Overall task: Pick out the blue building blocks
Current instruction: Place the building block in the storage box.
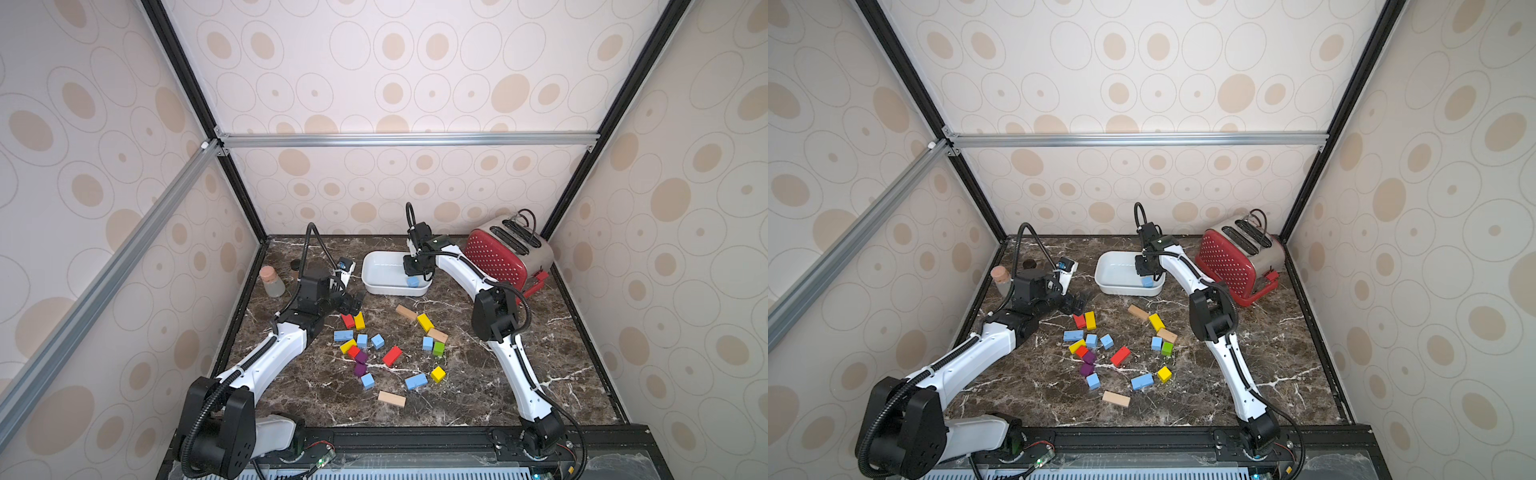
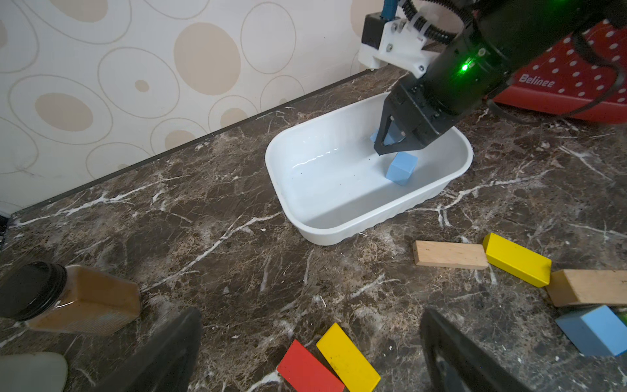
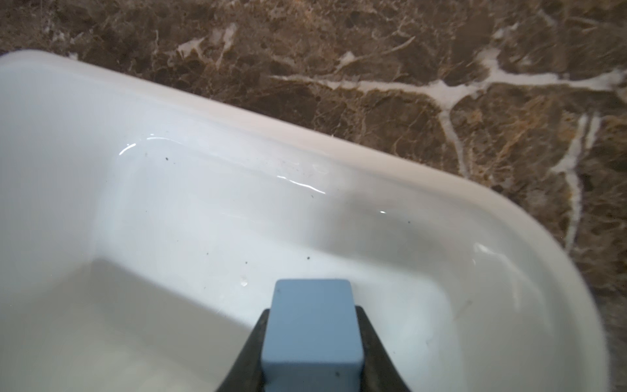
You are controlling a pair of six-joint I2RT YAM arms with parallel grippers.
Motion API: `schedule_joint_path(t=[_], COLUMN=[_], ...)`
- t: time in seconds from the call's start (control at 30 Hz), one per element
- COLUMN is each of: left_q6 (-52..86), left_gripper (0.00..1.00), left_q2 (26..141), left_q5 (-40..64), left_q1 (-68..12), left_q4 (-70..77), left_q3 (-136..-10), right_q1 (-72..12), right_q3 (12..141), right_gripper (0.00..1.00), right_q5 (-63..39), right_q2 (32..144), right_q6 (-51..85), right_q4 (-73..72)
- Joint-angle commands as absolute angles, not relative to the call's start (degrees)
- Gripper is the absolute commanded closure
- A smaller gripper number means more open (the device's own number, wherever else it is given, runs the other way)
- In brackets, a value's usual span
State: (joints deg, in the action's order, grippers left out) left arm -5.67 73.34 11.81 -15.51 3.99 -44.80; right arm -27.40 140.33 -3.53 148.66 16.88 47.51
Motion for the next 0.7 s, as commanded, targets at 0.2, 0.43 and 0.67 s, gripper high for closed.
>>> schedule_joint_path(t=[0.2,0.43,0.67], left_q6=[-5.0,-4.8,-3.8], left_gripper=[0.01,0.00,0.01], left_q2=[71.8,71.5,70.3], left_q5=[10.3,10.0,8.5], left_q1=[-15.3,-15.2,-15.2], left_q4=[3.3,3.2,3.2], left_q3=[-44.6,-43.9,-43.1], right_q1=[-26.9,-26.9,-26.8], right_q3=[143.4,143.3,143.4], right_gripper=[0.92,0.76,0.57], right_q5=[-3.4,-4.4,-7.0], right_q2=[152.3,152.8,152.5], right_q6=[19.3,19.5,20.3], right_q4=[46.7,46.1,45.9])
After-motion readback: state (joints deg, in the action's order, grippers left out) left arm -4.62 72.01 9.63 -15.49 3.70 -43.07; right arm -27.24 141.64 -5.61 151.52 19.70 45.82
